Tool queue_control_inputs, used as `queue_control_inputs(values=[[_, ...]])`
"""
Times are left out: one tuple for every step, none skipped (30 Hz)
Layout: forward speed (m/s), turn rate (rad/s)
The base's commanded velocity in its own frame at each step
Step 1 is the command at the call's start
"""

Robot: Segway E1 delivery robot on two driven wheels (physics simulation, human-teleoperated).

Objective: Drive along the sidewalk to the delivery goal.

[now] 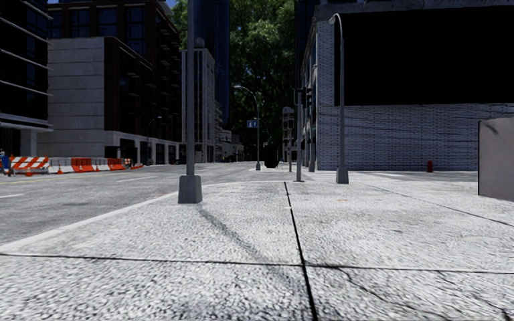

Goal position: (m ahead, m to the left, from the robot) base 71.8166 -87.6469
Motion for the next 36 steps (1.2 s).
queue_control_inputs(values=[[0.00, -1.20], [0.00, -1.20], [0.00, -1.20], [0.00, -1.20], [0.00, -1.19], [0.00, -0.05], [0.00, 0.00], [0.56, 0.00], [0.56, 0.00], [1.43, 0.00], [1.85, 0.00], [1.95, 0.00], [1.98, 0.00], [1.98, 0.00], [1.98, 0.00], [1.99, 0.00], [1.99, 0.00], [1.99, 0.00], [1.99, 0.00], [1.99, 0.00], [1.99, 0.00], [1.99, 0.00], [2.00, 0.00], [2.00, 0.00], [2.00, 0.00], [2.00, 0.00], [2.00, 0.00], [2.00, 0.00], [2.00, 0.00], [2.00, 0.00], [2.00, 0.00], [2.00, 0.00], [2.00, 0.00], [2.00, 0.00], [2.00, 0.00], [2.00, 0.00]])
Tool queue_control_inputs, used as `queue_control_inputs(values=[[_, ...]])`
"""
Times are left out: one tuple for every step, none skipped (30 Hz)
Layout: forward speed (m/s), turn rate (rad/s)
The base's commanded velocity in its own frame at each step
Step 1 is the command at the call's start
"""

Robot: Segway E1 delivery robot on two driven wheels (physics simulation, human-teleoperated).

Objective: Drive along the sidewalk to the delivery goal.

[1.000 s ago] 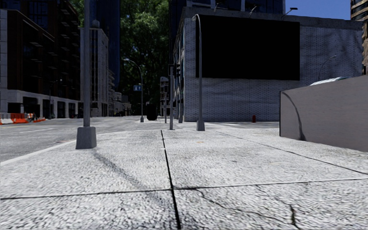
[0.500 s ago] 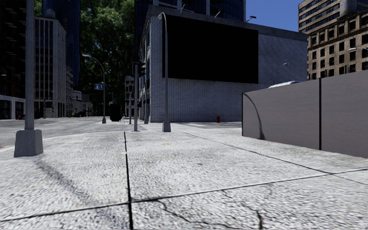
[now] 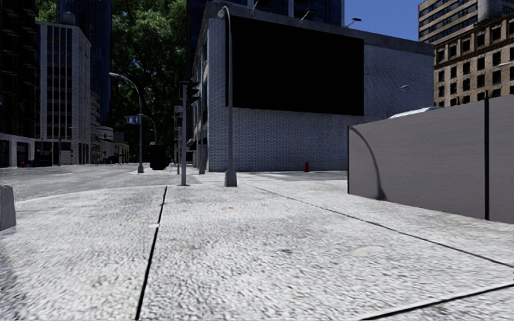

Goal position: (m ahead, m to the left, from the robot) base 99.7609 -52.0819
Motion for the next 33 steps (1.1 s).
queue_control_inputs(values=[[2.00, 0.00], [2.00, 0.00], [2.00, 0.00], [2.00, 0.00], [2.00, 0.00], [2.00, 0.00], [2.00, 0.00], [2.00, 0.00], [2.00, 0.00], [2.00, 0.00], [2.00, 0.00], [2.00, 0.00], [2.00, 0.00], [2.00, 0.00], [2.00, 0.00], [2.00, 0.00], [2.00, 0.00], [2.00, 0.00], [2.00, 0.00], [2.00, 0.00], [2.00, 0.00], [2.00, 0.00], [2.00, 0.00], [2.00, 0.00], [2.00, 0.00], [2.00, 0.00], [2.00, 0.00], [2.00, 0.00], [2.00, 0.00], [2.00, 0.00], [2.00, 0.00], [2.00, 0.00], [2.00, 0.00]])
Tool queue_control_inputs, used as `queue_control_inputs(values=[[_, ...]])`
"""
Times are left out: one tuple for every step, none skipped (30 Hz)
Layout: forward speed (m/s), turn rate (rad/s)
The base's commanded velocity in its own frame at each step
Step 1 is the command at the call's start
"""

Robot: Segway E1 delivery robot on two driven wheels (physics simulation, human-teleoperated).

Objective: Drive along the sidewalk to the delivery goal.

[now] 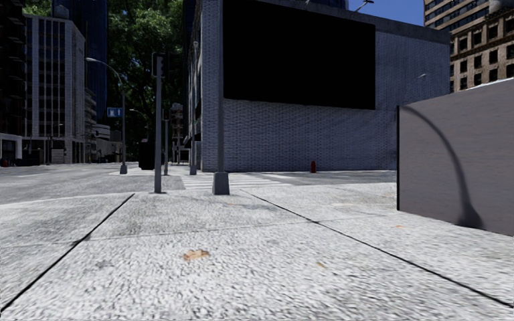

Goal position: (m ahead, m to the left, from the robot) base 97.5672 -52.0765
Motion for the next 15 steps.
queue_control_inputs(values=[[2.00, 0.00], [2.00, 0.00], [2.00, 0.00], [2.00, 0.00], [2.00, 0.00], [2.00, 0.00], [2.00, 0.00], [2.00, 0.00], [2.00, 0.00], [2.00, -0.61], [2.00, -0.61], [2.00, -0.86], [2.00, -1.01], [2.00, -1.05], [2.00, -1.05]])
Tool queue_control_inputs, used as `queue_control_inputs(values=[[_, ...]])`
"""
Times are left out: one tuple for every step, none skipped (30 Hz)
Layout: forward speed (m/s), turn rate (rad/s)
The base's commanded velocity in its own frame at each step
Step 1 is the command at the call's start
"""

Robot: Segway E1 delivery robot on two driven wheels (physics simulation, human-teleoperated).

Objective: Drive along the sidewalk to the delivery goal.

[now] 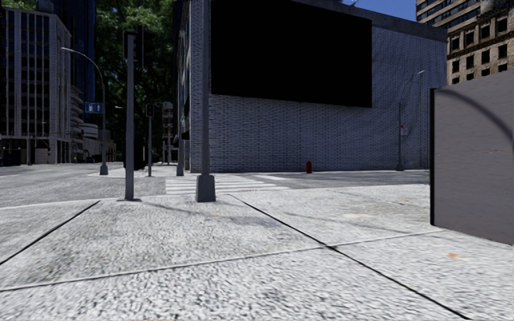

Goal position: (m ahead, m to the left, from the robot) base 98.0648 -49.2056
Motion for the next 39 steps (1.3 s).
queue_control_inputs(values=[[2.00, -1.05], [2.00, -0.29], [2.00, 0.00], [2.00, 0.00], [2.00, 0.00], [2.00, 0.00], [2.00, 0.00], [2.00, 0.00], [2.00, 0.00], [2.00, 0.00], [2.00, 0.00], [2.00, 0.00], [2.00, 0.00], [2.00, 0.00], [2.00, 0.00], [2.00, 0.00], [2.00, 0.00], [2.00, 0.00], [2.00, 0.00], [2.00, 0.00], [2.00, 0.00], [2.00, 0.00], [2.00, 0.00], [2.00, 0.00], [2.00, 0.00], [2.00, 0.00], [2.00, 0.00], [2.00, 0.00], [2.00, 0.00], [2.00, 0.00], [2.00, 0.00], [2.00, 0.00], [2.00, 0.00], [2.00, 0.00], [2.00, 0.00], [2.00, 0.00], [2.00, 0.00], [2.00, 0.00], [2.00, 0.00]])
